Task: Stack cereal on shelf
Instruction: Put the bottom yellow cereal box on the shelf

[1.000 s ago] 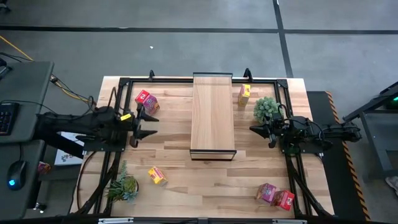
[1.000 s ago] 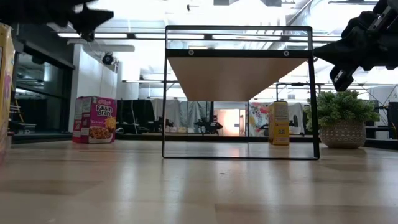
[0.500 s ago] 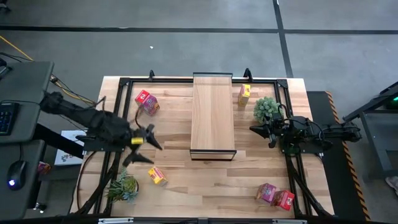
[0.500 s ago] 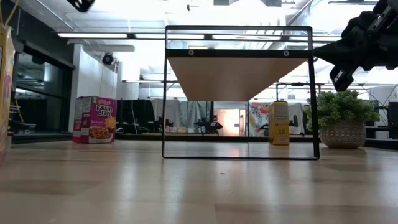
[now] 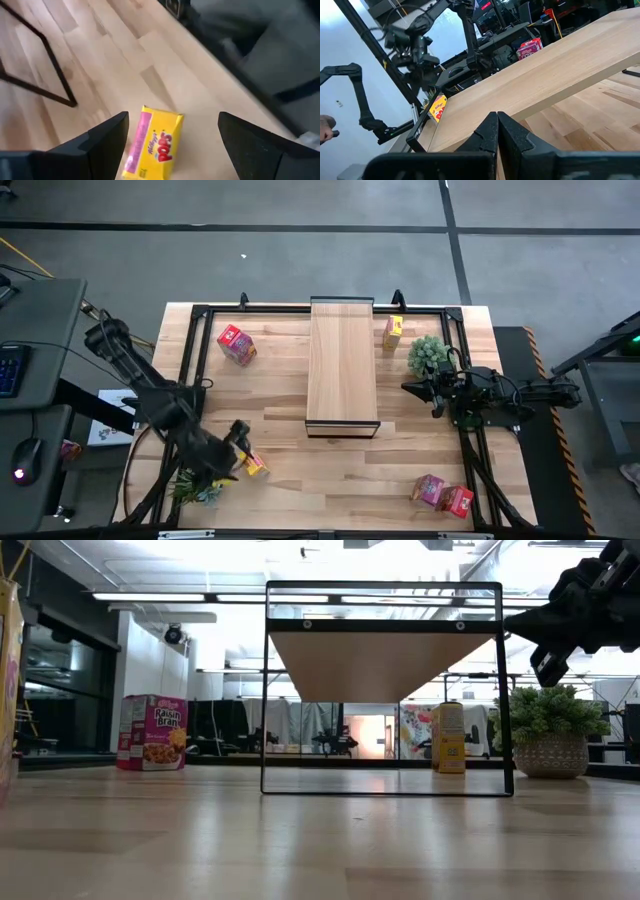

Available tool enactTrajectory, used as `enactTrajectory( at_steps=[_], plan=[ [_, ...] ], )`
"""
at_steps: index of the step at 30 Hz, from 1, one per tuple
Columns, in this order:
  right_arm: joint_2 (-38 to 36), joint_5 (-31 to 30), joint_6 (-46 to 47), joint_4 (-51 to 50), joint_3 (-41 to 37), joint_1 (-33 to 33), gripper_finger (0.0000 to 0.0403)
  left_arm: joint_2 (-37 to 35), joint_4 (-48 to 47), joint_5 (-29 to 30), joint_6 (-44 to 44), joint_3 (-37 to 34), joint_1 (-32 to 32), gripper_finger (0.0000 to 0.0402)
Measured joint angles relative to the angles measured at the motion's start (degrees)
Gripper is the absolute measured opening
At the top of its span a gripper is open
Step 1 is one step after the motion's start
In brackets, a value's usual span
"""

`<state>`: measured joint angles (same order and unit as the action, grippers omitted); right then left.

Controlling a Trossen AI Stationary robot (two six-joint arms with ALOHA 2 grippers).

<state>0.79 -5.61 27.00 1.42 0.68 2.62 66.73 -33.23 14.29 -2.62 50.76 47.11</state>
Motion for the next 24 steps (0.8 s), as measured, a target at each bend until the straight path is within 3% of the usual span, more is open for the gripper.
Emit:
enactTrajectory(
  at_steps=[4, 14, 24],
  plan=[
    [0.0, 0.0, 0.0, 0.0, 0.0, 0.0, 0.0, 2.8, 0.0, 4.3, 4.9, 0.0, 1.6, 0.0298],
    [0.0, 0.0, 0.0, 0.0, 0.0, 0.0, 0.0, 7.2, -0.1, 4.2, 6.0, 0.0, -0.2, 0.0298],
    [0.0, 0.0, 0.0, 0.0, 0.0, 0.0, 0.0, 9.9, -0.7, -7.6, 2.2, 0.0, -6.5, 0.0298]
  ],
)
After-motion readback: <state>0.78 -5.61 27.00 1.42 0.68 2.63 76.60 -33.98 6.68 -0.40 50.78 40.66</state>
